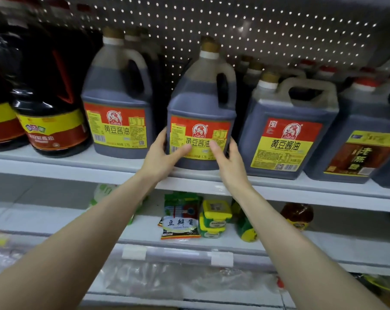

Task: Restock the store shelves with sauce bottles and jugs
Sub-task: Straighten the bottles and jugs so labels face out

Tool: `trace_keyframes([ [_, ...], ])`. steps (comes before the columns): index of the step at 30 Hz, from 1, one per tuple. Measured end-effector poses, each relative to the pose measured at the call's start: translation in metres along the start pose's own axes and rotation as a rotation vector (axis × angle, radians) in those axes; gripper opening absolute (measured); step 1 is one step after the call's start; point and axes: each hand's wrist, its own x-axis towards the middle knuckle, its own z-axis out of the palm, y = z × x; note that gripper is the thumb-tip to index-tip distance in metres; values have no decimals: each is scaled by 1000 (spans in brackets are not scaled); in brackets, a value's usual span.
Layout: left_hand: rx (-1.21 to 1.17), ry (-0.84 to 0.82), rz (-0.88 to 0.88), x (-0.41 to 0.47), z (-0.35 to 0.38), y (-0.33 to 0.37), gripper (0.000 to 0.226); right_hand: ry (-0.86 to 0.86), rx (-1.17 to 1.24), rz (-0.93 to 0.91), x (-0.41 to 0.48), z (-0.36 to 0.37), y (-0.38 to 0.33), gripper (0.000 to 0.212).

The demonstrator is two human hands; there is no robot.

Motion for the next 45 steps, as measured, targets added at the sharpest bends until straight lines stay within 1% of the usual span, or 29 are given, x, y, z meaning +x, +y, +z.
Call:
trace_keyframes([
  [2, -2, 11, 14, 2, 1, -2, 57, -9, -17, -3, 5, -1, 4, 69],
  [6, 19, 40, 20, 6, 2, -8, 54, -19, -67, -16, 10, -2, 9, 67],
  [14, 45, 33, 4, 13, -2, -12, 59, -11, -124, -15, 11, -3, 6, 58],
  [25, 75, 35, 14, 23, -2, -16, 51, -20, -165, 22, 24, 4, 11, 69],
  [40, 83, 15, 16, 24, -2, -16, 50, 16, -181, 27, 25, 7, 11, 68],
  [45, 79, -3, 10, 24, -3, -16, 55, 16, -193, 21, 23, 7, 10, 67],
])
